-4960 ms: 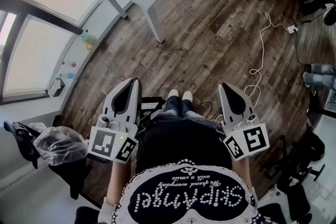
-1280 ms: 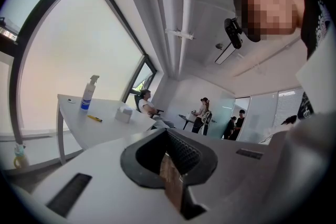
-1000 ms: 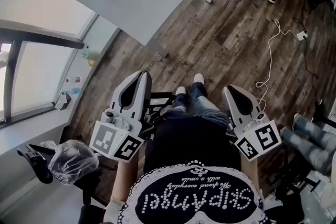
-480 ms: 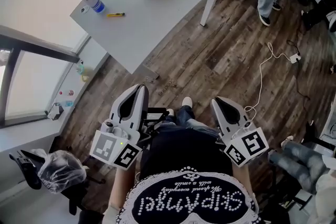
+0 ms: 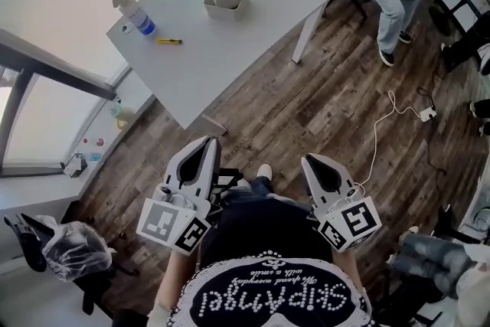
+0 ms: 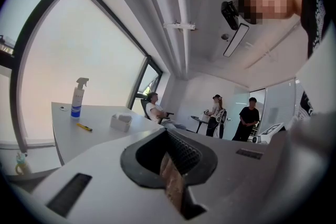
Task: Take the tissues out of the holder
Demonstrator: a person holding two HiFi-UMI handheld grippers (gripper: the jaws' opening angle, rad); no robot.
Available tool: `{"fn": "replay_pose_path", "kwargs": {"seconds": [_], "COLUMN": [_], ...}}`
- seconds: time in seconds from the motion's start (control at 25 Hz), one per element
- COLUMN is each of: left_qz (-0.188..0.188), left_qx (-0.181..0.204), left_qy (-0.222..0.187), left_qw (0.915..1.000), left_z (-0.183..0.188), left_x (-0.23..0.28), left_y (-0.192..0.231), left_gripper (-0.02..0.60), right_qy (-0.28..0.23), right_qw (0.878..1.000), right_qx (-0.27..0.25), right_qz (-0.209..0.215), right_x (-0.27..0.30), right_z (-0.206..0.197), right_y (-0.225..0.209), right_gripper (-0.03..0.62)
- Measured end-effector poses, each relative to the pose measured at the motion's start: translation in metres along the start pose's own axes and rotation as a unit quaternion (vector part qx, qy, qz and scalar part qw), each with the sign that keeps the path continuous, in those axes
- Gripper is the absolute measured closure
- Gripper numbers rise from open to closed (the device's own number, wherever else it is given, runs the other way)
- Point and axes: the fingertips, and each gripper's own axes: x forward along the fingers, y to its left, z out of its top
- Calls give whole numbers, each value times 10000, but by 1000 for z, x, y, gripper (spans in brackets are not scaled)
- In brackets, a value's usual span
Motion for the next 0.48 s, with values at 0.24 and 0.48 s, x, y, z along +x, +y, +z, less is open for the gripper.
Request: {"fn": "replay_pose_path", "kwargs": {"seconds": [0.24,0.48], "left_qz": [-100,-283], "left_qx": [-8,61], "left_qy": [-40,-112], "left_qw": [9999,9995], "left_z": [4,14], "left_x": [15,32], "left_y": [-7,-14], "left_gripper": [580,580], "right_qy": [-9,-76], "right_qw": [9999,9998], "right_qx": [111,171], "right_qz": [77,-8], "right_x": [6,7], "right_z": [2,7], "right_y": [-9,-20], "right_gripper": [583,582]}}
